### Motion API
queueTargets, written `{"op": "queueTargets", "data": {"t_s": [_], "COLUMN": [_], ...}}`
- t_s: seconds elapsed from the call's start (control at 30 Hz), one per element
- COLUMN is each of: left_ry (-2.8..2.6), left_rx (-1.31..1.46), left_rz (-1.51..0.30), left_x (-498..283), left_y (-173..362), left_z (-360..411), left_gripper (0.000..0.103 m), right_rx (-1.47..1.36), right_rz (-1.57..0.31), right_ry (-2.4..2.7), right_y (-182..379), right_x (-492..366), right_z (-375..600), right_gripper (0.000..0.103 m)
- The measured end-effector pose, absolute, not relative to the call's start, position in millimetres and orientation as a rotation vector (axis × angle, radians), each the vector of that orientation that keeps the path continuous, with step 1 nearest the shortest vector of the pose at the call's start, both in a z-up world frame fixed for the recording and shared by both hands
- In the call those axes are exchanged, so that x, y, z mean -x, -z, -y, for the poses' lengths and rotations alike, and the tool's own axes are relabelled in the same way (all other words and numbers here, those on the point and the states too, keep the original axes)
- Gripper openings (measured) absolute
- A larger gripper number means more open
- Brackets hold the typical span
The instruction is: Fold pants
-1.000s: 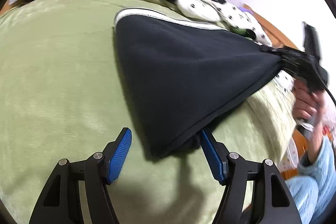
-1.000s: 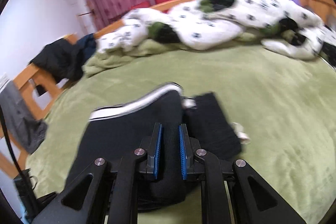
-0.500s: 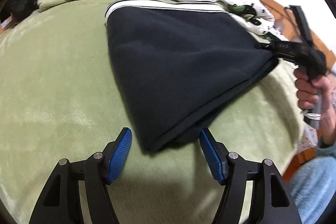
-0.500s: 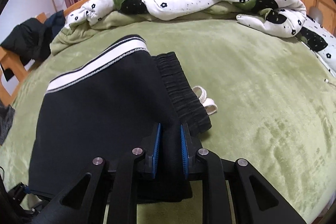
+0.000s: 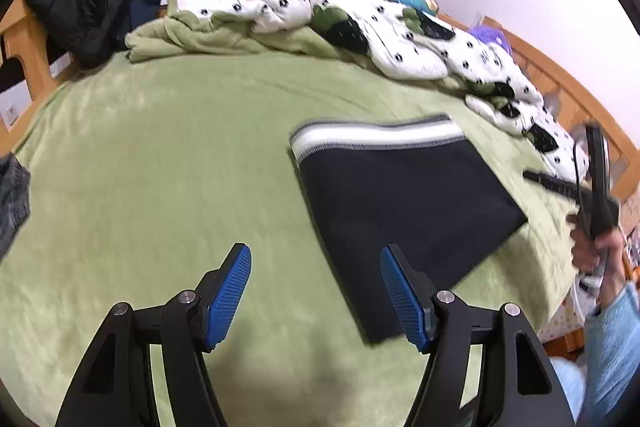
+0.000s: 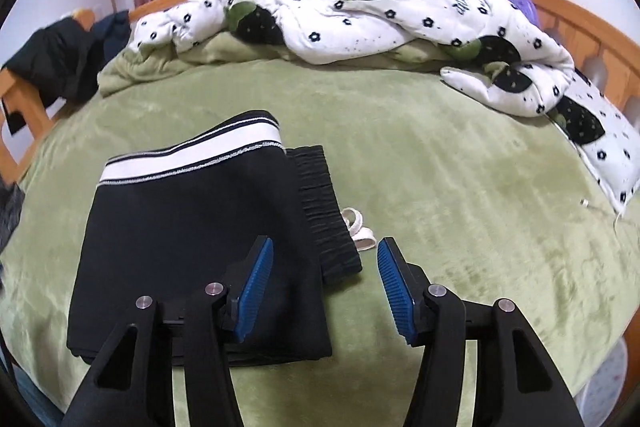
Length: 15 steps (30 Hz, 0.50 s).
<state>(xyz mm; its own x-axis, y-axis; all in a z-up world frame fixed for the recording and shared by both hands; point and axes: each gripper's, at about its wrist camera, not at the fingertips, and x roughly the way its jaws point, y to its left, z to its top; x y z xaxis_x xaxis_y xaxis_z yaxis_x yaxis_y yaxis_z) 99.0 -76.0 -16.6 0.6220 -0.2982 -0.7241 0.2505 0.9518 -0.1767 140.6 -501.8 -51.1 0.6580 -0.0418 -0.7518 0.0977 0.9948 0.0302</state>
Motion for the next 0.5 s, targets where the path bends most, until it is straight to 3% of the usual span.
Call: {"op": "queueTargets", "data": {"t_s": [0.2,0.3,0.5], "left_ry": [0.326,0.388,0.495], "left_rx": [0.058,0.132,0.296], "left_rz": [-0.858,-0.895,-0.982], "left_x": [-128.6,-146.9,-188.9], "left_y": [17.9,40.9,94.5], "left_z": [66.9,63.5,73.0], "left_gripper": [0.065,0.065,0.065], "right_rx": [-0.040,-0.084,-0.096], "right_rz": [-0.848,-0.876,-0.939], "right_ry": [0.022,-0.009,-0.004], "right_y": [58.9,69.5,98.3], "right_x": [-168.0,-186.0,-217.7], "right_z": [490.9,490.4,491.9], "right_gripper": [0.057,0.066,0.066]}}
